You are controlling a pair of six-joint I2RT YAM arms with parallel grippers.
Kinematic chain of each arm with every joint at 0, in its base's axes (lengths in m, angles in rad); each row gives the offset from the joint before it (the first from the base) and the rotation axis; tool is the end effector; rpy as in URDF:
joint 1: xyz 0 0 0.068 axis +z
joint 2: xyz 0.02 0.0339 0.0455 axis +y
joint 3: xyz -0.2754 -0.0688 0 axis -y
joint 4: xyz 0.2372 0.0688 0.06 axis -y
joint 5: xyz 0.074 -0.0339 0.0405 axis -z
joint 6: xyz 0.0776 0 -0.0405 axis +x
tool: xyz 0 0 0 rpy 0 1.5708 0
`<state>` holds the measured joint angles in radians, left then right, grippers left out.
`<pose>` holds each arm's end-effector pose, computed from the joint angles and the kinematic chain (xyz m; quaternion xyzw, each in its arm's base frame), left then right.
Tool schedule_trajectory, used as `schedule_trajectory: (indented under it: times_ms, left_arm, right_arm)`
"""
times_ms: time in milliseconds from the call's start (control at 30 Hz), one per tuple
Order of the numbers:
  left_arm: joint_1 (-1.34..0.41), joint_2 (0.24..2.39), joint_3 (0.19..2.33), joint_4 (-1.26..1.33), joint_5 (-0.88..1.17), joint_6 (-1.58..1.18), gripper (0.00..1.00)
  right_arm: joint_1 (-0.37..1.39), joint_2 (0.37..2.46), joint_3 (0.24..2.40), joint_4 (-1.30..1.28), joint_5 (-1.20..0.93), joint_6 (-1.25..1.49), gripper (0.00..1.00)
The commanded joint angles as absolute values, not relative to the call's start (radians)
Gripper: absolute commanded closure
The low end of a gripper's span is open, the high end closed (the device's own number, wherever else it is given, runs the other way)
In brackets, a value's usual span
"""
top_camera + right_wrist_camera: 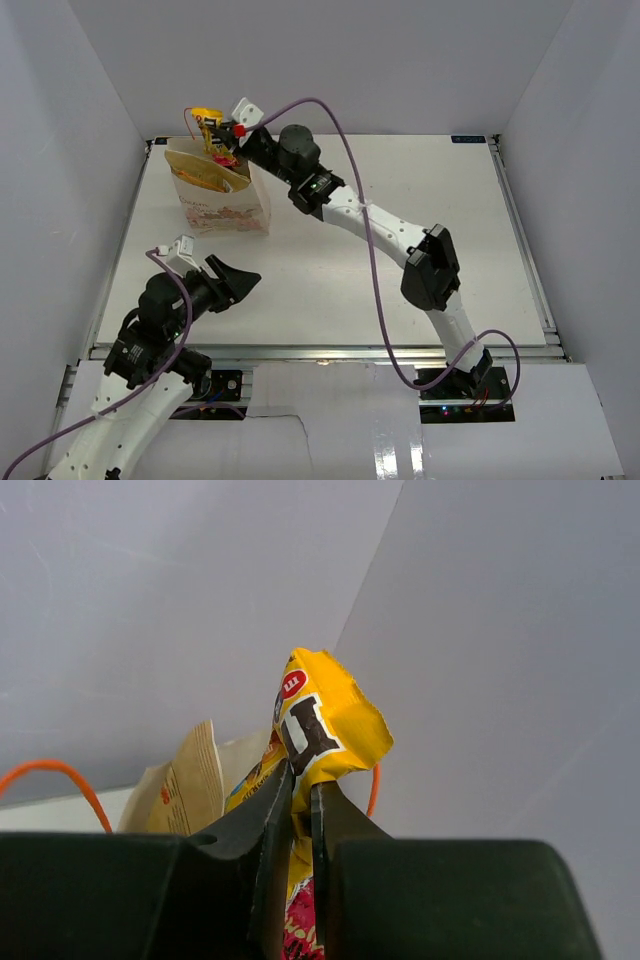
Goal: Place the snacks into the paper bag
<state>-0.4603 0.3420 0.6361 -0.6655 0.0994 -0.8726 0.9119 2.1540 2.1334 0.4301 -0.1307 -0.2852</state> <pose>0.0961 -0.0562 0.2772 -0.1413 0.8128 -0.3807 0.4177 0.3278 0.4399 0.4586 -0.3535 0.4215 0.2913 0.7827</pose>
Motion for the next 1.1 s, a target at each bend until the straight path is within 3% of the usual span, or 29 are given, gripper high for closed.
schedule_trajectory:
  times_ms: [0, 267, 333, 367, 400, 500, 567, 833, 1067]
  left_arm:
    - [-0.462, 0.307, 0.655, -0.707, 0.061, -0.887, 0.26]
    - [-0.46, 0.278, 0.65, -0.729, 0.04, -0.891, 0.24]
    - [-0.462, 0.282, 0.65, -0.729, 0.035, -0.89, 0.23]
    - [-0.462, 0.288, 0.65, -0.727, 0.035, -0.891, 0.22]
    - [-0.462, 0.291, 0.65, -0.726, 0.034, -0.89, 0.22]
    - [-0.46, 0.299, 0.653, -0.724, 0.026, -0.888, 0.19]
    - [-0.462, 0.298, 0.653, -0.724, 0.022, -0.893, 0.17]
    - [-0.462, 0.275, 0.631, -0.709, 0.015, -0.922, 0.15]
    - [-0.462, 0.276, 0.632, -0.701, -0.017, -0.94, 0.12]
  right_arm:
    - [0.919, 2.177, 2.143, 0.626, -0.012, -0.406, 0.92]
    - [0.919, 2.174, 2.063, 0.617, 0.022, -0.42, 0.91]
    - [0.919, 2.171, 2.056, 0.597, 0.009, -0.414, 0.83]
    - [0.919, 2.166, 2.042, 0.583, 0.009, -0.41, 0.78]
    - [0.919, 2.16, 2.031, 0.562, -0.027, -0.41, 0.59]
    - [0.916, 2.12, 1.968, 0.554, -0.032, -0.407, 0.34]
    - [0.893, 2.088, 1.963, 0.528, -0.032, -0.378, 0.28]
    - [0.706, 2.023, 1.997, 0.148, -0.086, -0.089, 0.25]
    - [0.603, 2.163, 1.964, -0.149, -0.006, 0.084, 0.2]
